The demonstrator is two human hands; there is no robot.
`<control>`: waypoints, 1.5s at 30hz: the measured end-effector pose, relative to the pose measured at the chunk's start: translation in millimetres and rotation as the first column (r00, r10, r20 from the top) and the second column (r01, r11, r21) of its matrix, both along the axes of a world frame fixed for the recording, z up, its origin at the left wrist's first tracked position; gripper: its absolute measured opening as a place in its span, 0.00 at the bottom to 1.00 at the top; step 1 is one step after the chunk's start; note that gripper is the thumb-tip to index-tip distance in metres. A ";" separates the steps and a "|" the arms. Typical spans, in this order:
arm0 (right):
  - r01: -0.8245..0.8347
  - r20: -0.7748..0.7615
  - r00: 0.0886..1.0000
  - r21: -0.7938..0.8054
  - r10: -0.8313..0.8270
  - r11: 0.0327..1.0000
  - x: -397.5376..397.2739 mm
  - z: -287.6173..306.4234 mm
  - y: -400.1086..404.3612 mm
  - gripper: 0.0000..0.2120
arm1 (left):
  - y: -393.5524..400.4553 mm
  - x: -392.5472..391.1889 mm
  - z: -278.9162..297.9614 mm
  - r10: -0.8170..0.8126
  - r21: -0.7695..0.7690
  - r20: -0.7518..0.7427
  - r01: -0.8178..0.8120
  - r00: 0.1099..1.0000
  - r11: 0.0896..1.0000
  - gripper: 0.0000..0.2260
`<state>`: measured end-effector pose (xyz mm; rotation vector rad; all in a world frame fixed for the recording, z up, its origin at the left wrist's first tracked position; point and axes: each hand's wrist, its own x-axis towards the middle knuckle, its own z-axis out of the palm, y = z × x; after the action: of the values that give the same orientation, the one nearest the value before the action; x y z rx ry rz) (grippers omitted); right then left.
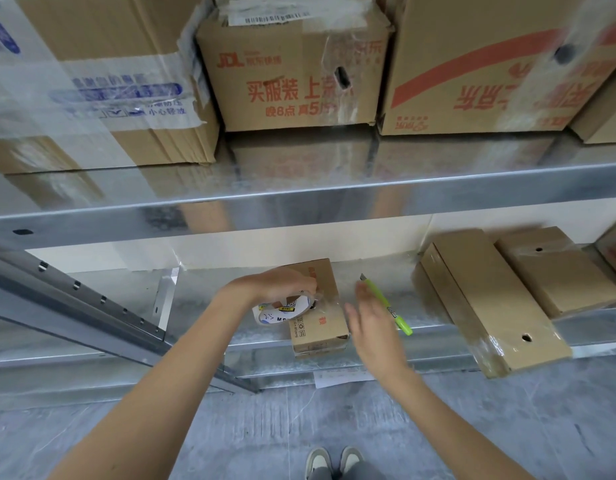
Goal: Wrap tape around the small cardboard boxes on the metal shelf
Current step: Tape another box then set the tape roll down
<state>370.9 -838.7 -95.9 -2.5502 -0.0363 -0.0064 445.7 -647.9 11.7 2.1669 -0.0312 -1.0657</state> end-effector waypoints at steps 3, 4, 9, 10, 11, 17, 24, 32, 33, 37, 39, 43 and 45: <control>-0.178 -0.032 0.984 -0.020 0.178 0.984 -26.7 12.6 27.1 0.41 | 4.5 -3.1 2.9 0.026 -0.042 0.003 -0.026 1.000 0.999 0.09; -0.190 -0.039 0.982 -0.082 0.187 0.978 -29.6 12.5 32.0 0.44 | 6.2 -4.6 3.3 0.042 -0.063 0.004 -0.041 0.999 0.997 0.10; -0.190 -0.031 0.981 -0.348 0.191 0.918 -28.1 10.6 36.0 0.47 | 10.8 -10.7 5.5 0.086 -0.097 0.019 -0.084 0.996 0.992 0.11; -0.197 -0.023 0.979 -0.363 0.203 0.911 -28.5 10.8 36.0 0.45 | 11.0 -11.4 5.4 0.091 -0.103 0.017 -0.089 0.996 0.991 0.11; -0.204 -0.014 0.977 -0.370 0.214 0.906 -29.2 11.7 35.6 0.44 | 11.7 -12.3 5.1 0.102 -0.112 0.014 -0.100 0.995 0.989 0.10; -0.174 -0.023 0.983 -0.399 0.180 0.900 -32.0 23.9 46.9 0.50 | 18.6 -22.5 1.7 0.160 -0.136 0.040 -0.153 0.986 0.979 0.12; -0.095 0.025 0.992 -0.461 0.120 0.882 -28.5 23.4 66.6 0.40 | 23.6 -34.5 -4.5 0.352 -0.290 0.007 -0.335 0.936 0.896 0.11; -0.289 -0.024 0.957 -0.028 0.288 0.957 -18.5 49.5 26.2 0.30 | 13.7 -96.1 -6.6 0.765 -0.581 0.046 -0.606 0.642 0.544 0.09; -0.236 0.044 0.972 0.178 0.232 0.955 -20.5 63.2 21.5 0.25 | 9.9 -105.5 -6.3 0.779 -0.607 0.064 -0.596 0.623 0.526 0.06; -0.047 0.022 0.999 0.620 0.043 0.783 -24.0 114.8 11.8 0.09 | -12.0 -128.9 -0.2 0.807 -0.702 0.107 -0.531 0.581 0.475 0.07; -0.011 -0.046 0.997 0.682 0.059 0.731 -23.2 132.1 15.4 0.08 | -23.1 -132.4 5.5 0.805 -0.734 0.138 -0.487 0.577 0.474 0.06; -0.018 -0.020 0.999 0.681 0.043 0.733 -21.1 149.6 22.7 0.08 | -37.8 -130.7 15.9 0.803 -0.767 0.168 -0.436 0.572 0.471 0.11; -0.047 0.032 0.999 0.649 0.034 0.760 -17.6 153.7 23.1 0.05 | -41.0 -129.1 18.7 0.797 -0.768 0.187 -0.421 0.575 0.484 0.10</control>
<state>353.3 -815.6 57.9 -1.8423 -0.0813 -0.0217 316.6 -688.9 30.4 1.4954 0.1394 0.0606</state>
